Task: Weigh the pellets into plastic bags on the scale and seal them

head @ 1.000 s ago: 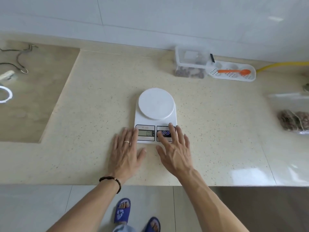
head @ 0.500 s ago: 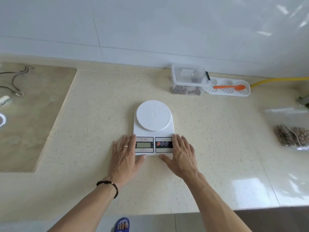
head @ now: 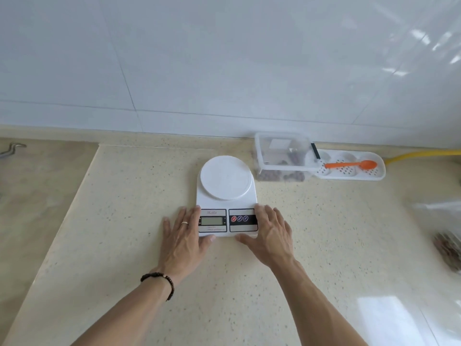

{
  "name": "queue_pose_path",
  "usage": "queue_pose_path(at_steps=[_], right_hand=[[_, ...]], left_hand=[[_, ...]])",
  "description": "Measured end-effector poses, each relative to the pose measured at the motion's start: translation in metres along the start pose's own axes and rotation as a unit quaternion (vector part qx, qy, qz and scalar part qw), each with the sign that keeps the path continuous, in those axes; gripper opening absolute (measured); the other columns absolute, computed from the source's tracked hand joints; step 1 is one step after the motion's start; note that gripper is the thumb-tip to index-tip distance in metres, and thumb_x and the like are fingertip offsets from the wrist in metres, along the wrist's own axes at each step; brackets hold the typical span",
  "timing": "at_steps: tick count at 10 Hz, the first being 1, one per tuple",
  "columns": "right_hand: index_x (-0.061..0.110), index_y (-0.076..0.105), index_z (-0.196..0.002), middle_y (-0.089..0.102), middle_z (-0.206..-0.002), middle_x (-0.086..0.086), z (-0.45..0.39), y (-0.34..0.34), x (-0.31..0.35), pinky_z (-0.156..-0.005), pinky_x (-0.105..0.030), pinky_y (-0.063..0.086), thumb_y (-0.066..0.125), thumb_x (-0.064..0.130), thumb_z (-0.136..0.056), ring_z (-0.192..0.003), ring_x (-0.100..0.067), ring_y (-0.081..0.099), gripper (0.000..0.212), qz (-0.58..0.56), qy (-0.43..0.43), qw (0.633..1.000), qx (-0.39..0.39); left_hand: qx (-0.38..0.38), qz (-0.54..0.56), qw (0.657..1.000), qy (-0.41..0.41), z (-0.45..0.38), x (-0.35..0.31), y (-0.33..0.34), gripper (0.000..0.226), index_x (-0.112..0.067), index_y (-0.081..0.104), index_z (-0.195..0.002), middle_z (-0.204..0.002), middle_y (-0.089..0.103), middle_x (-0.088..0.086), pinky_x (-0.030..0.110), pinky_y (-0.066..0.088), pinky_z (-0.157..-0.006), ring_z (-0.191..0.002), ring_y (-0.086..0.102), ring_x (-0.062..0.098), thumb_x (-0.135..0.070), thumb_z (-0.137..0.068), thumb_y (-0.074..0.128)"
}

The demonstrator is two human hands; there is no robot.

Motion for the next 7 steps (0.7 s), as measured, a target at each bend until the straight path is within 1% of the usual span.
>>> queue_pose_path(at_steps=[1,2,4,5,6,7], right_hand=[[0.027,0.020,-0.151,0.025,-0.157,0.001,-0.015,-0.002,-0.001,-0.120,-0.047,0.017,0.065,0.061,-0.082,-0.150,-0.026,0.010,0.089,-0.002,0.003,1.000,0.000],[0.028,0.018,-0.152,0.025,-0.157,0.001,-0.028,-0.003,-0.001,-0.119,-0.048,0.018,0.063,0.062,-0.082,-0.149,-0.026,0.010,0.090,-0.009,0.001,1.000,-0.004],[0.031,0.018,-0.151,0.028,-0.154,0.003,-0.044,-0.004,-0.003,-0.116,-0.047,0.023,0.064,0.064,-0.080,-0.145,-0.024,0.017,0.091,-0.023,0.002,1.000,-0.017],[0.031,0.018,-0.152,0.029,-0.153,0.004,-0.044,-0.005,-0.003,-0.117,-0.045,0.022,0.064,0.064,-0.080,-0.145,-0.023,0.018,0.092,-0.021,-0.004,1.000,-0.020],[0.030,0.015,-0.153,0.025,-0.157,0.001,-0.044,-0.005,-0.004,-0.117,-0.048,0.021,0.065,0.062,-0.081,-0.147,-0.025,0.016,0.093,-0.015,-0.005,1.000,-0.002],[0.027,0.005,-0.156,0.008,-0.164,-0.008,-0.035,-0.004,-0.009,-0.119,-0.048,0.016,0.066,0.055,-0.085,-0.151,-0.028,0.010,0.098,-0.058,0.014,0.998,0.032]], left_hand=[[0.006,0.008,1.000,-0.002,-0.016,-0.001,0.000,0.078,-0.015,0.006,-0.154,-0.160,0.019,0.003,0.055,0.001,-0.118,-0.150,0.003,0.022,-0.057,-0.095,0.037],[0.010,0.012,1.000,-0.005,-0.030,-0.002,-0.002,0.078,-0.017,0.002,-0.154,-0.161,0.016,0.002,0.055,-0.002,-0.118,-0.150,0.000,0.021,-0.056,-0.096,0.037],[0.000,0.005,1.000,-0.009,-0.044,-0.005,-0.005,0.078,-0.017,0.003,-0.154,-0.161,0.018,0.001,0.057,-0.002,-0.117,-0.150,0.001,0.022,-0.057,-0.096,0.035],[0.005,0.002,1.000,-0.005,-0.044,-0.004,-0.003,0.078,-0.016,0.002,-0.154,-0.161,0.016,0.001,0.057,-0.002,-0.116,-0.150,0.001,0.023,-0.058,-0.095,0.034],[0.009,0.008,1.000,-0.005,-0.043,-0.003,-0.003,0.082,-0.012,0.000,-0.153,-0.161,0.013,0.007,0.057,0.000,-0.117,-0.149,0.003,0.025,-0.057,-0.095,0.036],[0.013,0.012,1.000,-0.004,-0.035,-0.009,-0.006,0.092,-0.007,-0.014,-0.151,-0.161,-0.004,0.014,0.051,0.008,-0.120,-0.149,0.000,0.026,-0.058,-0.094,0.038]])
Point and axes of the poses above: each hand's wrist, its own z-axis away from the middle knuckle, its own y-axis out of the palm, x = y × z, the point moved 9 cm from there along -z, towards the middle knuckle
